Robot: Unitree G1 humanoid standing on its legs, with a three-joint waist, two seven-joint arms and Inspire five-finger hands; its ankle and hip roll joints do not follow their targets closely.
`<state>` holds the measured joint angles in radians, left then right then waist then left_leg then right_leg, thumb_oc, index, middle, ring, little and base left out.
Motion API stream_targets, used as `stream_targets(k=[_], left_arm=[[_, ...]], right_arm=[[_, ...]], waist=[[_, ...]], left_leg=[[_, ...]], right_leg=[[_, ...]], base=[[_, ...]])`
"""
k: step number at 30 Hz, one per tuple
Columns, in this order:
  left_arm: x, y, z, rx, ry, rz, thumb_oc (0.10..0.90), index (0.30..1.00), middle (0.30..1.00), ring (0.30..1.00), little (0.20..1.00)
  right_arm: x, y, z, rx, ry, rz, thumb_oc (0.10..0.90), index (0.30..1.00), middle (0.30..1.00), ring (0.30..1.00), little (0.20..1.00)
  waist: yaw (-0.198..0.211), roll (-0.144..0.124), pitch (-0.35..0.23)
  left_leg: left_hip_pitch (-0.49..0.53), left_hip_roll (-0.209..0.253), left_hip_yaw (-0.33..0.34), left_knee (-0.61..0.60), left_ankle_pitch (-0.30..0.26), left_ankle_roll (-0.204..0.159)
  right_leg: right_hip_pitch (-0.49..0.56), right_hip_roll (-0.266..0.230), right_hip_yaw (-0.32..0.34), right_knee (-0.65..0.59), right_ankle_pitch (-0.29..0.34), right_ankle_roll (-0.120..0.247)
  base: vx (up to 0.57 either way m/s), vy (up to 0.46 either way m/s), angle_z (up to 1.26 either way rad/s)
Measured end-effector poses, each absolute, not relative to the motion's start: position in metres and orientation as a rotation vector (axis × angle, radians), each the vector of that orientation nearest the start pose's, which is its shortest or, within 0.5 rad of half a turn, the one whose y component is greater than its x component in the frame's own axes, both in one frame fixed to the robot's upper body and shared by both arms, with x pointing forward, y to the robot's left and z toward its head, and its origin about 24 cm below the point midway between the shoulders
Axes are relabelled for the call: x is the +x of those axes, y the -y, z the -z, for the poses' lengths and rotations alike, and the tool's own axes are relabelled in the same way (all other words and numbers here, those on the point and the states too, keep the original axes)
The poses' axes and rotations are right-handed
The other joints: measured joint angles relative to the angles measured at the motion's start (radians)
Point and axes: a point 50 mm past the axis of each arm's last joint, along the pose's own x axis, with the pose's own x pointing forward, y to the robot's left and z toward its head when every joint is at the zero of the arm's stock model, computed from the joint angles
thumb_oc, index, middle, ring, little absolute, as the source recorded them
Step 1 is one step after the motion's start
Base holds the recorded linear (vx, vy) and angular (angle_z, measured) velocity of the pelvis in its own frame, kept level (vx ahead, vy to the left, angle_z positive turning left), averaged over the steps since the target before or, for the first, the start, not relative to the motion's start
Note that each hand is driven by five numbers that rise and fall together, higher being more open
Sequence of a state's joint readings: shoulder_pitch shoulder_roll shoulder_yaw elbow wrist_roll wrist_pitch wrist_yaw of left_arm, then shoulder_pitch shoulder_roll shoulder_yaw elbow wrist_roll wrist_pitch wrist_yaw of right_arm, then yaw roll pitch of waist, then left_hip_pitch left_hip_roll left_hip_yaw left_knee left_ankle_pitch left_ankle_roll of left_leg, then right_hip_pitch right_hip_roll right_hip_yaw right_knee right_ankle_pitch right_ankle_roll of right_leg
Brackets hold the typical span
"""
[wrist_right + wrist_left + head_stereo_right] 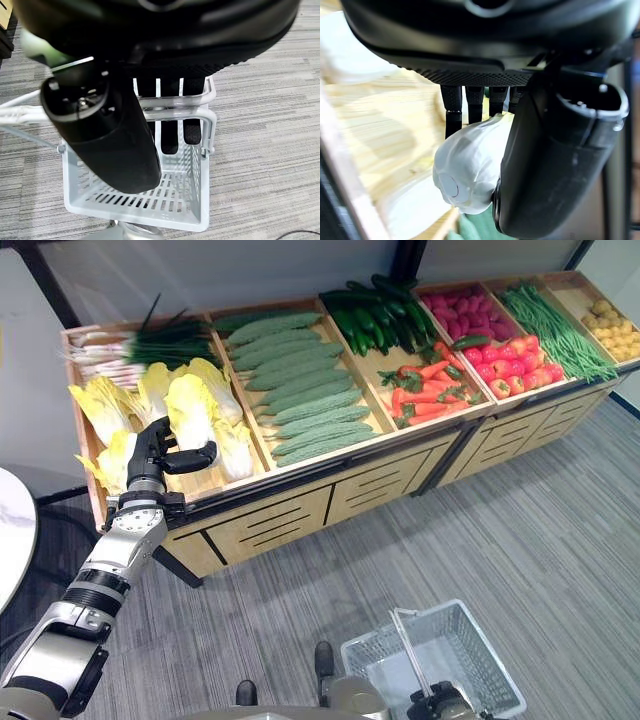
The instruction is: Get the vegetables into the basket
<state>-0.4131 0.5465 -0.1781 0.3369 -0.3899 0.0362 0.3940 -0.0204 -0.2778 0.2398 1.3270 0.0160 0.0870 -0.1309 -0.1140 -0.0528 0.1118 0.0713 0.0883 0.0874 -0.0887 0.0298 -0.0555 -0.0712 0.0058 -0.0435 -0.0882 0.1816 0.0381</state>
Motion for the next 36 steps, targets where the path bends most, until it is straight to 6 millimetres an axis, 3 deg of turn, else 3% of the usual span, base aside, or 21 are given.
stream_targets(k=[4, 9, 20, 36], left_arm=[[0.312, -0.230, -0.080, 0.152, -0.002, -0.269, 0.400, 0.300, 0.300, 0.300, 0.300], [0.299, -0.231, -0.069, 0.148, -0.034, -0.246, 0.400, 0.300, 0.300, 0.300, 0.300], [0.296, -0.215, -0.087, 0.103, 0.044, -0.129, 0.400, 0.300, 0.300, 0.300, 0.300], [0.293, -0.214, -0.080, 0.079, 0.021, -0.113, 0.400, 0.300, 0.300, 0.300, 0.300]], right_arm=[[0.051, 0.260, 0.163, -0.452, -1.434, 0.148, 0.400, 0.300, 0.300, 0.300, 0.300], [0.048, 0.262, 0.163, -0.453, -1.443, 0.151, 0.400, 0.300, 0.300, 0.300, 0.300], [0.047, 0.267, 0.162, -0.442, -1.449, 0.166, 0.400, 0.300, 0.300, 0.300, 0.300], [0.040, 0.272, 0.160, -0.432, -1.466, 0.187, 0.400, 0.300, 0.300, 0.300, 0.300]], waist=[[0.018, 0.026, -0.022], [0.018, 0.032, -0.034], [0.019, 0.038, -0.038], [0.018, 0.050, -0.046]], left_leg=[[0.018, -0.008, -0.004, -0.004, -0.009, 0.011], [0.019, -0.018, -0.007, -0.004, -0.006, 0.018], [0.041, -0.034, 0.002, -0.004, -0.010, 0.031], [0.059, -0.038, 0.010, -0.004, -0.015, 0.035]], right_leg=[[0.021, -0.009, -0.003, -0.004, -0.007, 0.008], [0.022, -0.019, -0.002, -0.004, -0.003, 0.014], [0.041, -0.033, 0.011, -0.004, -0.002, 0.022], [0.054, -0.035, 0.022, -0.004, -0.004, 0.028]], base=[[0.01, 0.052, 0.03], [0.01, 0.052, 0.02], [0.00, 0.034, -0.02], [0.00, 0.008, -0.01]])
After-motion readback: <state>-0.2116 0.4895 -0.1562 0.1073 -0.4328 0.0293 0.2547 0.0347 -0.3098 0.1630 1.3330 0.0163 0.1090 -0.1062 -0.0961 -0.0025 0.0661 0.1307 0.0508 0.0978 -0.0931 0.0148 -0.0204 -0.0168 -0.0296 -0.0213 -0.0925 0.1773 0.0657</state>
